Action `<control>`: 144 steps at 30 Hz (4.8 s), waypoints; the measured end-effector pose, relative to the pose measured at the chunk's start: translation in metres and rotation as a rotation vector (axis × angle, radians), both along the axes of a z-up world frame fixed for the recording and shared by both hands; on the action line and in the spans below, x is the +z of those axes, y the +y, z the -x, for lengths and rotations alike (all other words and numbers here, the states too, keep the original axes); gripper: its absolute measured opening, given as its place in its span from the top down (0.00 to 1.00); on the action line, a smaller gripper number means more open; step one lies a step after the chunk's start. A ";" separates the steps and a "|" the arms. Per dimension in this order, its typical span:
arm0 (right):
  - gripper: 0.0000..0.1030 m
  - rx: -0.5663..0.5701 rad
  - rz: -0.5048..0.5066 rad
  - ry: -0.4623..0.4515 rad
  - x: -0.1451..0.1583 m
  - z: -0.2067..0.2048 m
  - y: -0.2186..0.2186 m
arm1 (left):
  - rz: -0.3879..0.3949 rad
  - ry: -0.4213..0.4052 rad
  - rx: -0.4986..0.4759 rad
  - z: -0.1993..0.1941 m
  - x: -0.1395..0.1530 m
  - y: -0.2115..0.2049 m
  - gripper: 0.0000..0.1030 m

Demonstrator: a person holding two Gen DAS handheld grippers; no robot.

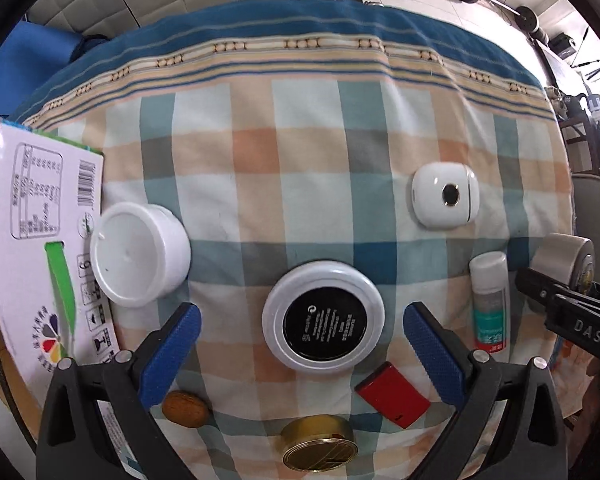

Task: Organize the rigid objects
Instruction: 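Grasp the black-lidded white jar with the left gripper while the right gripper holds the silver tin, then carry both containers into the cardboard box and open both grippers, then withdraw both grippers from the box toward the remaining objects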

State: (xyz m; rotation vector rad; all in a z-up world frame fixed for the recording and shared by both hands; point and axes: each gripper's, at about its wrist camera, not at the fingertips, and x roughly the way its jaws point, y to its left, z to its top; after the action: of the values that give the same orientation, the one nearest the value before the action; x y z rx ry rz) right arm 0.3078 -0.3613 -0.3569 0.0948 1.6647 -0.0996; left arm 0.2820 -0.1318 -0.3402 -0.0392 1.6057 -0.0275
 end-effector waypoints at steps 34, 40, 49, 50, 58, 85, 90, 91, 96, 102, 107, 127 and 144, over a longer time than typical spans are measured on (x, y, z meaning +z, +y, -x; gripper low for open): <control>0.29 -0.017 0.029 0.002 -0.029 0.052 -0.004 | 0.008 -0.125 -0.114 0.102 0.034 0.005 0.29; 0.29 -0.004 0.004 -0.037 -0.005 0.061 0.002 | 0.048 -0.152 -0.106 0.116 0.070 0.021 0.29; 0.29 0.069 -0.065 -0.114 0.076 0.070 0.035 | 0.081 -0.230 -0.059 0.064 0.145 0.036 0.29; 0.29 0.079 -0.073 -0.124 0.085 0.071 0.041 | 0.087 -0.241 -0.046 0.058 0.151 0.044 0.29; 0.29 0.136 -0.150 -0.197 0.161 0.085 0.136 | 0.079 -0.312 0.009 0.045 0.179 0.116 0.29; 0.29 0.119 -0.144 -0.102 0.069 0.006 0.465 | 0.187 -0.065 0.068 -0.032 0.053 0.361 0.28; 0.29 0.111 -0.101 -0.091 0.041 -0.010 0.472 | 0.251 -0.016 0.081 -0.044 0.030 0.360 0.28; 0.29 0.110 -0.093 -0.087 0.036 -0.013 0.472 | 0.259 -0.007 0.077 -0.046 0.027 0.359 0.28; 0.29 0.104 -0.082 -0.056 0.012 -0.026 0.475 | 0.283 0.033 0.068 -0.060 0.012 0.353 0.28; 0.27 0.078 -0.065 -0.010 -0.013 -0.039 0.476 | 0.304 0.073 0.084 -0.067 -0.003 0.352 0.28; 0.18 0.086 -0.048 -0.001 -0.016 -0.045 0.475 | 0.303 0.088 0.091 -0.068 0.003 0.355 0.25; 0.00 0.069 -0.095 -0.087 0.055 -0.001 0.481 | 0.090 -0.149 0.046 0.010 0.111 0.402 0.00; 0.00 0.141 -0.057 -0.288 0.181 0.129 0.460 | -0.030 -0.420 0.089 0.119 0.228 0.401 0.00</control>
State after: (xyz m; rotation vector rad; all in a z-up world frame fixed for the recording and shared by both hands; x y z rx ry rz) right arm 0.1788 0.0987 -0.1760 0.0327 1.3815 0.0666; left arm 0.1633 0.2696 -0.1123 -0.0767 1.1829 0.0546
